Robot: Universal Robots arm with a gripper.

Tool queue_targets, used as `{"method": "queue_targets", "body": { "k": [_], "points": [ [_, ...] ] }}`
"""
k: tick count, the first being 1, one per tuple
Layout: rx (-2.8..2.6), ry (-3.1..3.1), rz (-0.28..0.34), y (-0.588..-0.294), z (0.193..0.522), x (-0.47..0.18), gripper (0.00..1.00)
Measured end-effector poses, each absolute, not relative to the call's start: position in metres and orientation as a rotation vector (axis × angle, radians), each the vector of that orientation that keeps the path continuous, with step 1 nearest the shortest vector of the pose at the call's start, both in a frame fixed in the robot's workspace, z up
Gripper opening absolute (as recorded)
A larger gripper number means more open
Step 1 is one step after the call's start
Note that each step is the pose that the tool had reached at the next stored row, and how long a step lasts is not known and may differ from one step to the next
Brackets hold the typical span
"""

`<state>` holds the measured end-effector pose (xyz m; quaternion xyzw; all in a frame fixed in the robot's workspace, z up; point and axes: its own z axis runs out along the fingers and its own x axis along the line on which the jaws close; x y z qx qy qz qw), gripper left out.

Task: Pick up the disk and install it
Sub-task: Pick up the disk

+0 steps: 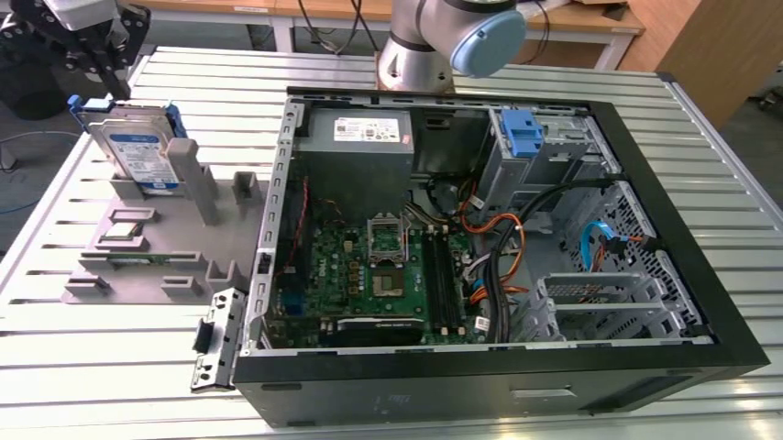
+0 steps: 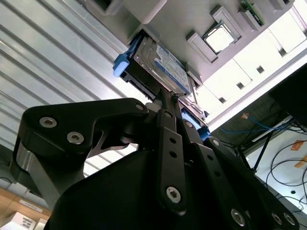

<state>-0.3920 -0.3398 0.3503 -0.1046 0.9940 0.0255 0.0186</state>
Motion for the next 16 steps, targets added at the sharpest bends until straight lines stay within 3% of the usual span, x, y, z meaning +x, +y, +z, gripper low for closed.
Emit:
{"method": "queue_targets", "body": {
  "k": [16],
  "points": [
    [-0.575,3.054,0.085,-0.3398,0.3502,-0.3920,0.10]
  ]
}}
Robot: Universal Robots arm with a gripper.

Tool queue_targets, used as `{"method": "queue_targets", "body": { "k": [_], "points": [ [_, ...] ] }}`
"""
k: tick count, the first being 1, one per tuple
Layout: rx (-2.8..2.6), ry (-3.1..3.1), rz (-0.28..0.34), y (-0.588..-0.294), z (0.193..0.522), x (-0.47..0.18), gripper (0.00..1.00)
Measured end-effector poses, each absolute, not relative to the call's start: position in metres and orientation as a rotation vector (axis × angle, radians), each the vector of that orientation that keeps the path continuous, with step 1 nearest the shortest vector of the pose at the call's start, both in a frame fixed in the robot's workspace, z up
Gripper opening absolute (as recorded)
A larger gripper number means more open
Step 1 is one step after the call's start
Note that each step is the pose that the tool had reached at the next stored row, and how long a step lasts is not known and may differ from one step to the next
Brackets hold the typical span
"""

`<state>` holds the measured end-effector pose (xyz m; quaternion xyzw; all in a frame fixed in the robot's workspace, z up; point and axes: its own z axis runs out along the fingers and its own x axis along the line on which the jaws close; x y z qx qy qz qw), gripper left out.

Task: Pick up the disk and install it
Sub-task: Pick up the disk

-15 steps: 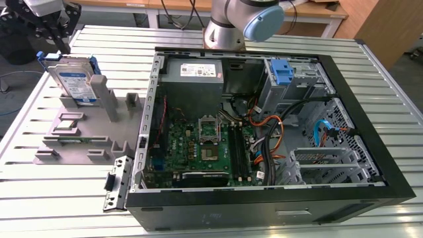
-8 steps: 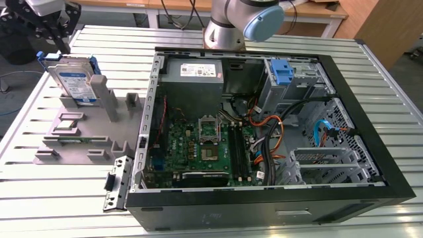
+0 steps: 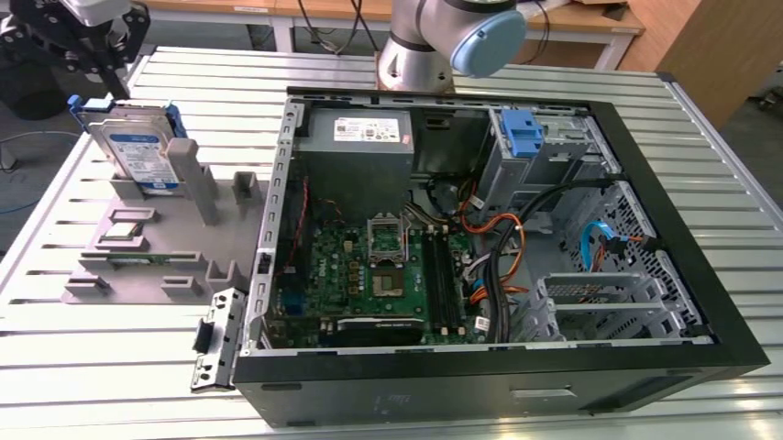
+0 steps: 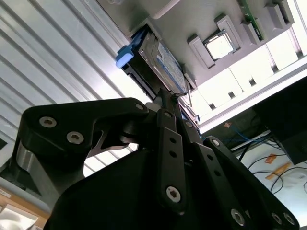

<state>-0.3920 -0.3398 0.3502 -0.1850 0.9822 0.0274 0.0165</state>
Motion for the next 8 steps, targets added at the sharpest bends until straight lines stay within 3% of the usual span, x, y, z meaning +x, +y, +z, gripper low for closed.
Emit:
{"method": "queue_targets", "body": {
  "k": [8],
  "points": [
    [-0.774,3.013,0.089,-0.3398,0.3501,-0.3920,0.10]
  ]
}}
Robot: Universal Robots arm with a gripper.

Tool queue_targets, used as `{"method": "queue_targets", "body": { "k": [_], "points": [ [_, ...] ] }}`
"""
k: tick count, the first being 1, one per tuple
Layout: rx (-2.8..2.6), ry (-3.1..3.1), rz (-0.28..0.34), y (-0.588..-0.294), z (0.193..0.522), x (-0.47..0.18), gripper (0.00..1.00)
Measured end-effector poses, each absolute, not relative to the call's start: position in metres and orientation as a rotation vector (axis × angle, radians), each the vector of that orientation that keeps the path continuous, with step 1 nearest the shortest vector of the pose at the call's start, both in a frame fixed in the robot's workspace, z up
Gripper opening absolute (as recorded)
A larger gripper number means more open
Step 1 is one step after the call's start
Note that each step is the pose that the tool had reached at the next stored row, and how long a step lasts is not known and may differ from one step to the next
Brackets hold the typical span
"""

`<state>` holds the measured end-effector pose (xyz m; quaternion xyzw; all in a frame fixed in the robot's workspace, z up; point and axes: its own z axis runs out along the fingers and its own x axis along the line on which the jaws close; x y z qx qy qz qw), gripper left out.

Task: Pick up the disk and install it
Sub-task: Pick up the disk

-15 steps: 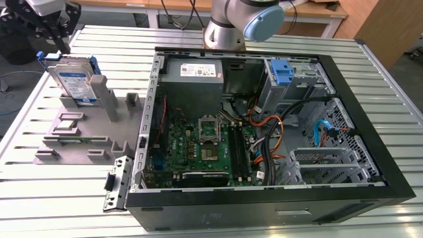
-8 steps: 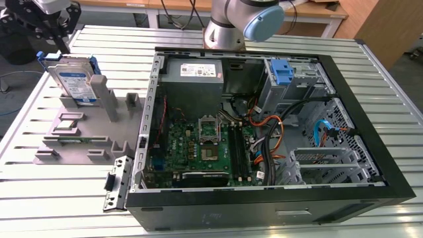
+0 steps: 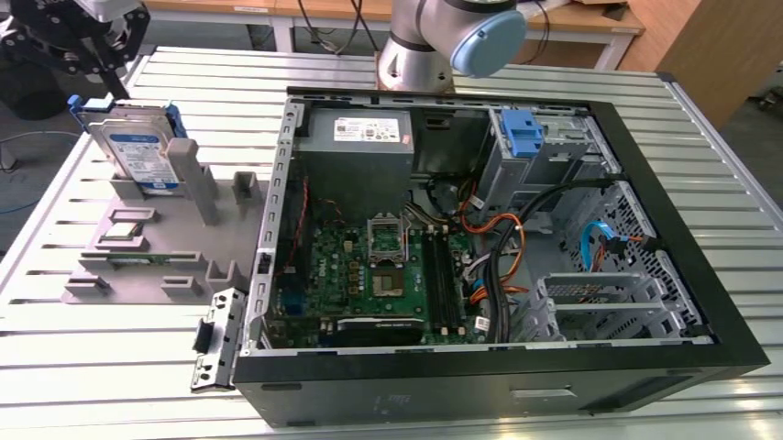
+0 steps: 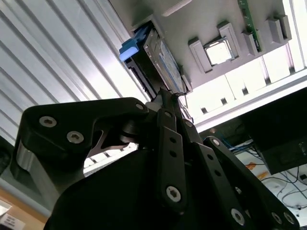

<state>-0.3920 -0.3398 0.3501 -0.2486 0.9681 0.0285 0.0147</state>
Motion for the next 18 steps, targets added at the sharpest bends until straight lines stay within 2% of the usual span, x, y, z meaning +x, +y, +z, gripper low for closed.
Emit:
{"method": "queue_targets", "body": {
  "k": [18],
  "points": [
    [-1.213,2.874,0.095,-0.3398,0.3491,-0.3921,0.10]
  ]
}}
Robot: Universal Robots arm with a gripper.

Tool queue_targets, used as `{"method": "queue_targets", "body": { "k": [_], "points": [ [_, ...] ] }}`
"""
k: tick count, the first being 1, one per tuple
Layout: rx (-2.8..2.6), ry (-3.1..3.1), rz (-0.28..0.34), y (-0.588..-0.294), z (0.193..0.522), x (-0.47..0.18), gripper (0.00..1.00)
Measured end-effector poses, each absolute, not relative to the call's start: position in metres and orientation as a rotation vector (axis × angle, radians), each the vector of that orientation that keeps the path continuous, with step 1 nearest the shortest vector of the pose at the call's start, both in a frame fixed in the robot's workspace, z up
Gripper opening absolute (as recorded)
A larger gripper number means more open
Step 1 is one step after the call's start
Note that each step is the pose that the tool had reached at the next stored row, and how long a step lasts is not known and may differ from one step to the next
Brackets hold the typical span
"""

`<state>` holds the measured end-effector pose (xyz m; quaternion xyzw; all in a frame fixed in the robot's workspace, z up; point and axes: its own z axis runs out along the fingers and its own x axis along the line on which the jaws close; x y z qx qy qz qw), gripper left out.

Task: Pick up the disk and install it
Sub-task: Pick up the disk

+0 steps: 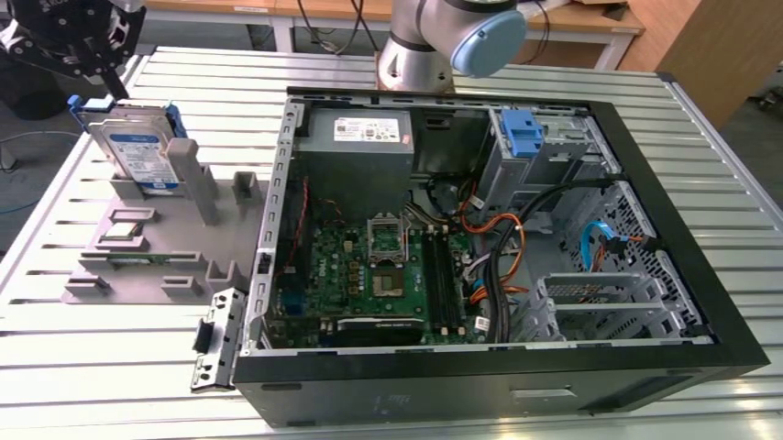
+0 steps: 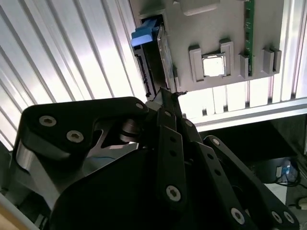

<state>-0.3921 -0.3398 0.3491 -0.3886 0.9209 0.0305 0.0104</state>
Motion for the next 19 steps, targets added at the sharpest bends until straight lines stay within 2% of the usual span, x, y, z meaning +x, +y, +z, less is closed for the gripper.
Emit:
{"method": "queue_targets", "body": {
  "k": [19],
  "points": [
    [-1.391,2.796,0.097,-0.3398,0.3489,-0.3921,0.10]
  ]
}}
